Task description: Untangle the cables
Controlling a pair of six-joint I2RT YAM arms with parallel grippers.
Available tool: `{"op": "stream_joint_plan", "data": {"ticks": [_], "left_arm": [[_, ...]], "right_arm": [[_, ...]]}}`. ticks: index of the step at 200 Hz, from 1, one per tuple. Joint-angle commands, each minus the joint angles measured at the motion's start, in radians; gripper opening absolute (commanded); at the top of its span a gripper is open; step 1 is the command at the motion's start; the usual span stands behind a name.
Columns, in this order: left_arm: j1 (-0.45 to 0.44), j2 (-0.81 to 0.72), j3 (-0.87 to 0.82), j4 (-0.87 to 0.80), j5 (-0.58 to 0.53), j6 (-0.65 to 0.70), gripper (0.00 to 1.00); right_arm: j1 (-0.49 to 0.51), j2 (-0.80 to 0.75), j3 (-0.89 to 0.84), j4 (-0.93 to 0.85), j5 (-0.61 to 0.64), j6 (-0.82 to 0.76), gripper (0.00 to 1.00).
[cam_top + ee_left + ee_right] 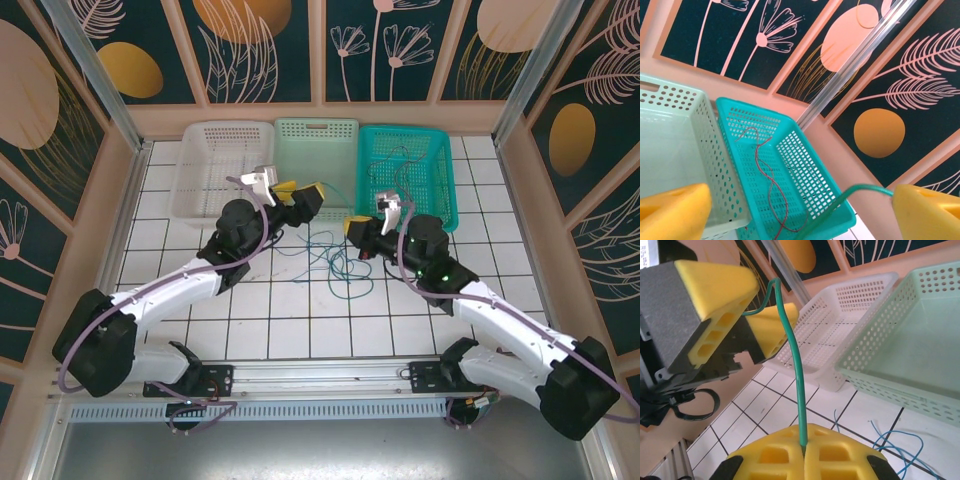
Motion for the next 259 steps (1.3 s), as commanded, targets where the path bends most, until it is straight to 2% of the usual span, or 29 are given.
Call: {"op": "stream_joint_plan", "data": {"ticks": [1, 28, 58, 100, 141, 178, 193, 203, 216, 225, 236, 250, 259], "left_arm": [[0.022, 0.026, 0.020, 0.087, 0.033, -0.037, 0.84], [0.036, 0.048, 0.021, 0.126, 0.051, -0.051, 0.65], [0.041, 0.044, 0.052, 0.106, 0.057, 0.003, 0.34], [0.044, 0.051, 0.147, -0.009, 0.097, 0.094, 0.08], [0.045, 0.064, 0.189, -0.038, 0.129, 0.138, 0.02], [0.045, 0.095, 0.319, -0.256, 0.181, 0.279, 0.02], [0.045, 0.098, 0.348, -0.348, 0.158, 0.333, 0.06], [0.044, 0.083, 0.350, -0.398, 0.099, 0.364, 0.17], [0.045, 0.042, 0.329, -0.425, 0.007, 0.404, 0.28], [0.045, 0.009, 0.308, -0.429, -0.066, 0.427, 0.48], [0.045, -0.038, 0.288, -0.434, -0.151, 0.455, 0.64], [0.045, -0.085, 0.276, -0.452, -0.242, 0.485, 0.97], [0.045, -0.114, 0.266, -0.460, -0.295, 0.496, 0.99]], "right_arm": [[0.018, 0.016, -0.002, 0.059, -0.050, -0.038, 0.00], [0.033, 0.032, 0.005, 0.052, -0.072, -0.055, 0.00], [0.051, 0.060, 0.012, 0.004, -0.072, -0.076, 0.00], [0.095, 0.129, 0.029, -0.030, -0.049, -0.092, 0.00], [0.121, 0.227, 0.082, -0.029, -0.063, -0.088, 0.00], [0.181, 0.385, 0.201, -0.080, -0.111, -0.120, 0.00], [0.189, 0.427, 0.245, -0.085, -0.135, -0.129, 0.00], [0.190, 0.439, 0.264, -0.096, -0.117, -0.134, 0.00], [0.179, 0.442, 0.271, -0.099, -0.101, -0.137, 0.00], [0.166, 0.442, 0.273, -0.094, -0.106, -0.129, 0.00], [0.141, 0.452, 0.286, -0.091, -0.118, -0.106, 0.00], [0.103, 0.478, 0.327, -0.091, -0.136, -0.071, 0.00], [0.080, 0.501, 0.367, -0.092, -0.150, -0.046, 0.00]]}}
